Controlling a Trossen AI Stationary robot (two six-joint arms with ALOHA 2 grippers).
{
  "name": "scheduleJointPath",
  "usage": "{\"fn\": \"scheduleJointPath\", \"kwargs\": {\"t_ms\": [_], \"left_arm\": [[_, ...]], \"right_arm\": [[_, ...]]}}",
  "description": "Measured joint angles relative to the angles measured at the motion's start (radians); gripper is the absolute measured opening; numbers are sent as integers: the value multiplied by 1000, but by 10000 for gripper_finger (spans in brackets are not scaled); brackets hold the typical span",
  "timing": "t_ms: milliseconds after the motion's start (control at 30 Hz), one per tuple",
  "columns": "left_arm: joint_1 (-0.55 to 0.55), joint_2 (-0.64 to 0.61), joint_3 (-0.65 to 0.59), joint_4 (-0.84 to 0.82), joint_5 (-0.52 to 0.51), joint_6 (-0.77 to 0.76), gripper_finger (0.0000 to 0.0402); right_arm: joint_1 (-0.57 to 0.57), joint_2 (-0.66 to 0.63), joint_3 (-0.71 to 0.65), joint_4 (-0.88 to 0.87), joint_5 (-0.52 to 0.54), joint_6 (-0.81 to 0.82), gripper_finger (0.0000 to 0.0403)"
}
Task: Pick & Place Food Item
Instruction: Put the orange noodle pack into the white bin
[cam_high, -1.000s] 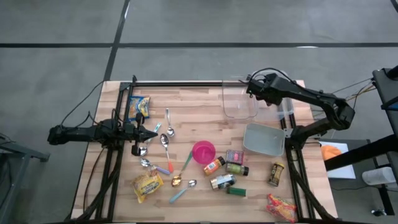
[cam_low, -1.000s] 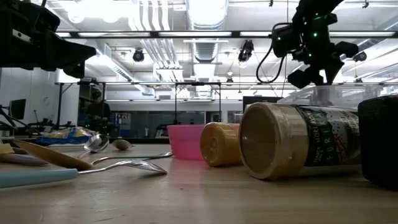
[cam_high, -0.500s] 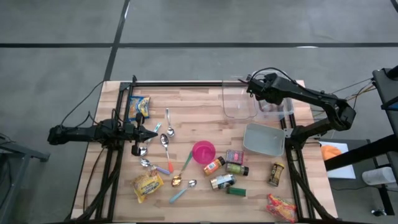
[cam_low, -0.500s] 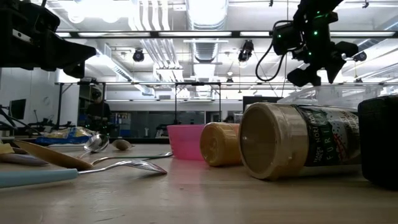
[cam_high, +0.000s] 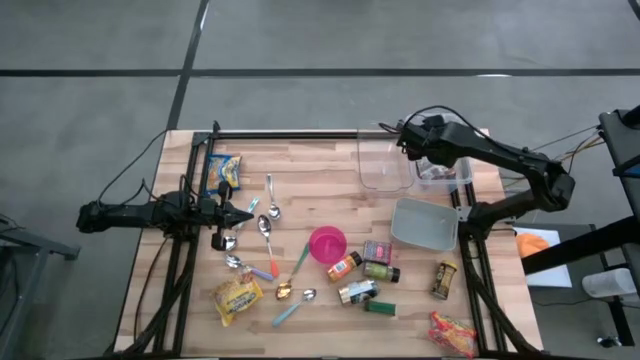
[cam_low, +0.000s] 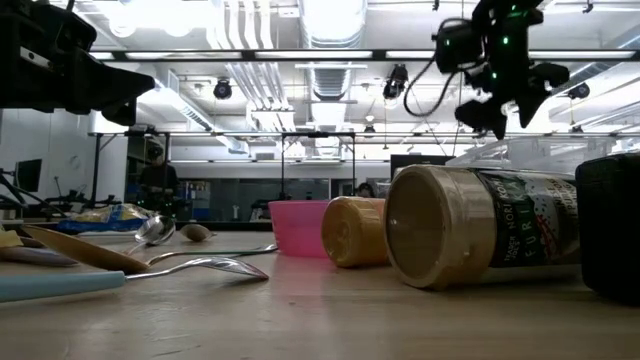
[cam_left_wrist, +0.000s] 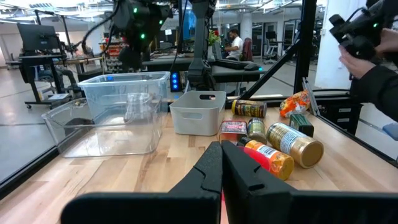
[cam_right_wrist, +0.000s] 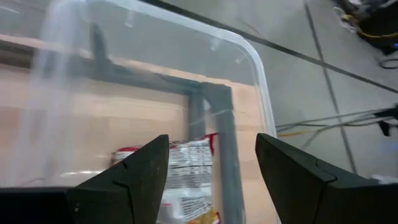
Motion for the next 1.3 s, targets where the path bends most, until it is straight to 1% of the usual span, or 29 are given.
{"fn": "scheduleJointPath", "kwargs": {"t_ms": [133, 233, 400, 567, 667, 767, 933, 1167, 1233, 1300], "left_arm": [[0, 0, 0, 0, 0, 0, 0], [0, 0, 0, 0, 0, 0, 0], [0, 0, 0, 0, 0, 0, 0], [0, 0, 0, 0, 0, 0, 0], [0, 0, 0, 0, 0, 0, 0], [0, 0, 0, 0, 0, 0, 0], [0, 0, 0, 0, 0, 0, 0], [0, 0, 0, 0, 0, 0, 0], [0, 0, 0, 0, 0, 0, 0], [0, 0, 0, 0, 0, 0, 0]], "right_arm": [[62, -44, 49, -2, -18, -41, 239], [126, -79, 83, -5, -50, -60, 239], [262, -139, 127, -5, -146, -66, 239], [421, -165, 149, -6, -214, -62, 239], [519, -157, 151, -4, -306, -32, 239], [625, -140, 153, -4, -372, 14, 239], [795, -112, 153, -5, -378, 131, 239], [1006, -42, 153, -6, -461, 318, 239], [1053, -11, 155, -6, -497, 386, 239], [1093, 28, 163, -5, -555, 462, 239]]}}
